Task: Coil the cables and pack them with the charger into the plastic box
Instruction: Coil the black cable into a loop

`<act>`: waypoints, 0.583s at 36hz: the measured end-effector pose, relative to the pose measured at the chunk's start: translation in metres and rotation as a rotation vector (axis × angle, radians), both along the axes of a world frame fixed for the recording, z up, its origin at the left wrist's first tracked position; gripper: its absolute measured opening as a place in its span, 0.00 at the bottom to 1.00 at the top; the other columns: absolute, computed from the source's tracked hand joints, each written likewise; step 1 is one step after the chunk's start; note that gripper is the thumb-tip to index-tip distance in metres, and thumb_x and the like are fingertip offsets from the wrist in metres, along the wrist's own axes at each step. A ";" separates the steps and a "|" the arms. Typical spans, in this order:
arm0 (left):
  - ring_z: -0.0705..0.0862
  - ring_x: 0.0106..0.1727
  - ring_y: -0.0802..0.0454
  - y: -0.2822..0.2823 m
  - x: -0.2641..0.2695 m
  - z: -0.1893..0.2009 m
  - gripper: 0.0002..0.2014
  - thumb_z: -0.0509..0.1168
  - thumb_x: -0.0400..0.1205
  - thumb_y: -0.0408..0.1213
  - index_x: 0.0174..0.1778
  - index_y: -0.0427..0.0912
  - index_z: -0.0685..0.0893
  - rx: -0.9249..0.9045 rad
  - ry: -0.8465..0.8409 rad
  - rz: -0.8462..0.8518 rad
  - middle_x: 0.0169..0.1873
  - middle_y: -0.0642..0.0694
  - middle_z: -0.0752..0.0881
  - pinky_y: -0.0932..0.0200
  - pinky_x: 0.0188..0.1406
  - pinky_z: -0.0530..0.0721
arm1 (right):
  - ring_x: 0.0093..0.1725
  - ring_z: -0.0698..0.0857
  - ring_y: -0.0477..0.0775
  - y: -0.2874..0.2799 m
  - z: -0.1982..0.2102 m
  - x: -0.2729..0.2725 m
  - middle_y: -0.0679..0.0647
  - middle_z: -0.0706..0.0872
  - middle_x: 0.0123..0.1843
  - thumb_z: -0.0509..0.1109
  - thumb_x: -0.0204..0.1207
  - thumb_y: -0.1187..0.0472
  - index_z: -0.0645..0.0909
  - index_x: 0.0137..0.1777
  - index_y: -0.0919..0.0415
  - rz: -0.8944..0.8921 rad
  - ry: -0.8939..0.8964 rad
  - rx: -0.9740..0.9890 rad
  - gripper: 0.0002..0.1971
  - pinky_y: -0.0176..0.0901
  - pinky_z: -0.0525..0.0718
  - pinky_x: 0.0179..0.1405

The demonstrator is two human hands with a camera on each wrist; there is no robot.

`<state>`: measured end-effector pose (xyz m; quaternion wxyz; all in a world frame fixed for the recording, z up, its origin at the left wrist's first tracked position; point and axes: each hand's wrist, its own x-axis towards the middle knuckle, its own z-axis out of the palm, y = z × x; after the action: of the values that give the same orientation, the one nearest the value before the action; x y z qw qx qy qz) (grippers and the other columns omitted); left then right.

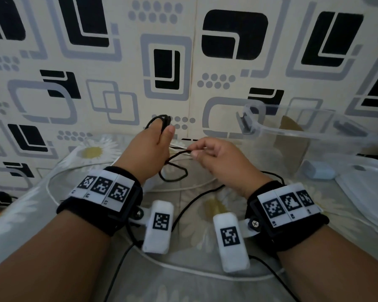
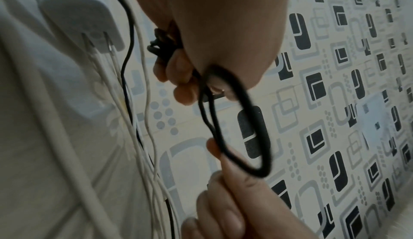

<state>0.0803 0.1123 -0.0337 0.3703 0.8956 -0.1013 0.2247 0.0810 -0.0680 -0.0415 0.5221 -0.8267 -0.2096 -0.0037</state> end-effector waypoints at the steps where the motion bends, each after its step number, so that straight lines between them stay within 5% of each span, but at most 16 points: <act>1: 0.79 0.33 0.50 -0.001 -0.001 0.002 0.16 0.49 0.89 0.48 0.46 0.40 0.73 -0.050 0.013 0.010 0.31 0.44 0.83 0.53 0.35 0.74 | 0.37 0.82 0.45 -0.002 -0.001 0.003 0.54 0.90 0.39 0.69 0.80 0.56 0.86 0.50 0.51 -0.049 -0.029 0.031 0.04 0.45 0.82 0.47; 4: 0.77 0.27 0.58 -0.001 -0.002 0.005 0.16 0.50 0.89 0.48 0.38 0.48 0.72 -0.216 0.056 0.016 0.28 0.49 0.81 0.58 0.32 0.72 | 0.37 0.80 0.58 -0.004 -0.003 0.007 0.69 0.87 0.41 0.68 0.80 0.55 0.87 0.46 0.48 -0.131 -0.077 0.030 0.05 0.51 0.81 0.45; 6: 0.74 0.22 0.59 0.001 -0.002 0.007 0.17 0.51 0.89 0.48 0.36 0.47 0.71 -0.362 0.104 -0.022 0.24 0.52 0.78 0.60 0.31 0.73 | 0.38 0.81 0.64 -0.006 -0.005 0.008 0.63 0.87 0.39 0.67 0.81 0.57 0.86 0.45 0.50 -0.164 -0.099 -0.007 0.06 0.45 0.77 0.43; 10: 0.67 0.18 0.57 0.004 0.000 0.009 0.17 0.55 0.88 0.46 0.36 0.43 0.73 -0.810 0.277 -0.136 0.23 0.52 0.71 0.66 0.20 0.68 | 0.33 0.77 0.39 -0.008 -0.003 0.008 0.42 0.81 0.32 0.66 0.82 0.58 0.85 0.46 0.52 -0.205 -0.137 -0.131 0.07 0.35 0.73 0.36; 13: 0.64 0.17 0.58 0.006 0.002 0.010 0.18 0.56 0.88 0.49 0.35 0.45 0.74 -1.005 0.351 -0.264 0.22 0.51 0.71 0.60 0.32 0.62 | 0.37 0.79 0.46 -0.009 -0.004 0.009 0.47 0.84 0.38 0.64 0.83 0.58 0.84 0.44 0.51 -0.180 -0.116 -0.214 0.09 0.40 0.76 0.39; 18: 0.60 0.19 0.58 0.010 0.001 0.009 0.19 0.55 0.88 0.52 0.34 0.49 0.80 -1.090 0.437 -0.414 0.25 0.52 0.69 0.59 0.36 0.69 | 0.27 0.72 0.44 -0.007 0.000 0.003 0.45 0.77 0.31 0.61 0.84 0.57 0.83 0.44 0.50 -0.080 -0.033 -0.354 0.11 0.38 0.70 0.28; 21: 0.61 0.18 0.59 0.009 0.001 0.010 0.18 0.54 0.87 0.52 0.38 0.47 0.80 -1.118 0.447 -0.436 0.27 0.51 0.69 0.59 0.37 0.71 | 0.39 0.80 0.42 -0.004 0.002 -0.001 0.46 0.85 0.46 0.64 0.83 0.57 0.85 0.55 0.51 0.001 -0.041 -0.421 0.09 0.35 0.75 0.39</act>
<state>0.0810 0.1211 -0.0242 0.8309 0.5513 -0.0690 -0.0288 0.0796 -0.0722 -0.0396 0.3336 -0.9171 -0.2170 0.0236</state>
